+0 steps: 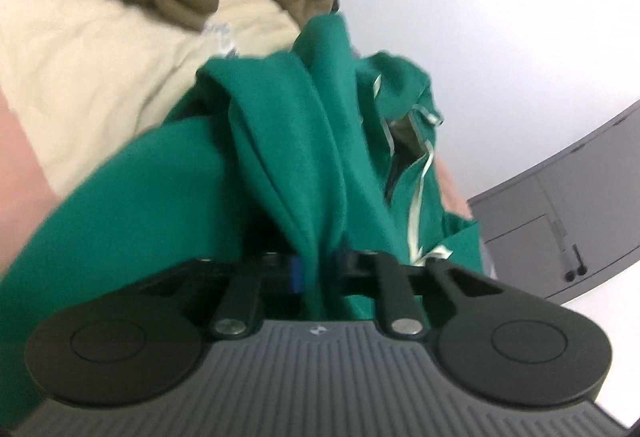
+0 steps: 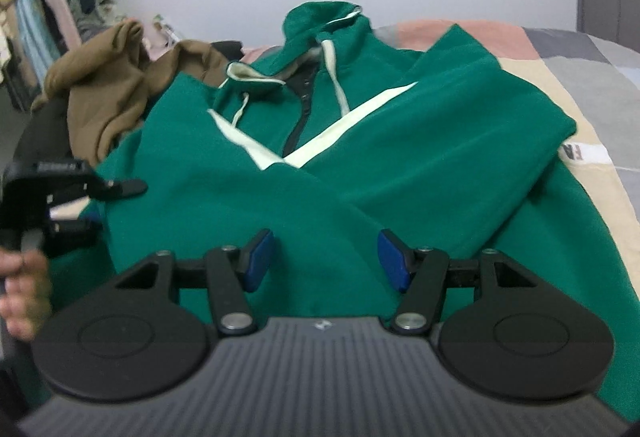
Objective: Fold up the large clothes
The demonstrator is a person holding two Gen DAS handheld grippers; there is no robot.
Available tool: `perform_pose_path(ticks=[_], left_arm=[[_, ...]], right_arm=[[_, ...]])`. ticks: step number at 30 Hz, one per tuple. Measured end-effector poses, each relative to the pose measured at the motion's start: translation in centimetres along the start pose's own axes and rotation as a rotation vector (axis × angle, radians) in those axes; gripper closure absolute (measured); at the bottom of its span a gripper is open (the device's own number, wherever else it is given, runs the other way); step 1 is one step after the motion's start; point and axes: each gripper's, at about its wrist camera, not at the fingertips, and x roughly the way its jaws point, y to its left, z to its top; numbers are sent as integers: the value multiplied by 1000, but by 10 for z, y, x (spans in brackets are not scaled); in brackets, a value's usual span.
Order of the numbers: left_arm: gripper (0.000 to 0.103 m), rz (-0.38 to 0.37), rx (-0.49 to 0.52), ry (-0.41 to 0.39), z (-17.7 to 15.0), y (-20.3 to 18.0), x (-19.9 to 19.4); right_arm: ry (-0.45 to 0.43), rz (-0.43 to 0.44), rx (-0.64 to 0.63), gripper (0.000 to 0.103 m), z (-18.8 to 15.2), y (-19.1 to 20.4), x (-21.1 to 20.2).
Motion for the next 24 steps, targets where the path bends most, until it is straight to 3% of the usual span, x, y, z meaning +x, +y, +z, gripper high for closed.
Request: perform_pose_path(ticks=[4,8,12,17,23,24], left_arm=[[92,19,54,-76,15,-7,-14],[92,115,129,-117,24,-4,-18],[92,200,151,-97,22,5,-6],[91,276,249,-79,15,4,8],[91,297,303,-79,8,1,9],[85,295,301,-76,8,0,8]], right_arm=[[-26,35,-35,43,-1,8,-2],[-48,89,-75,43,-1,22,-4],[-32,94,-155,43,-9,40,4],[9,76,-216,44,-19,47,18],[39,76,-210,44,-26,45,32],[40,79,-203,44,-26,44,31]])
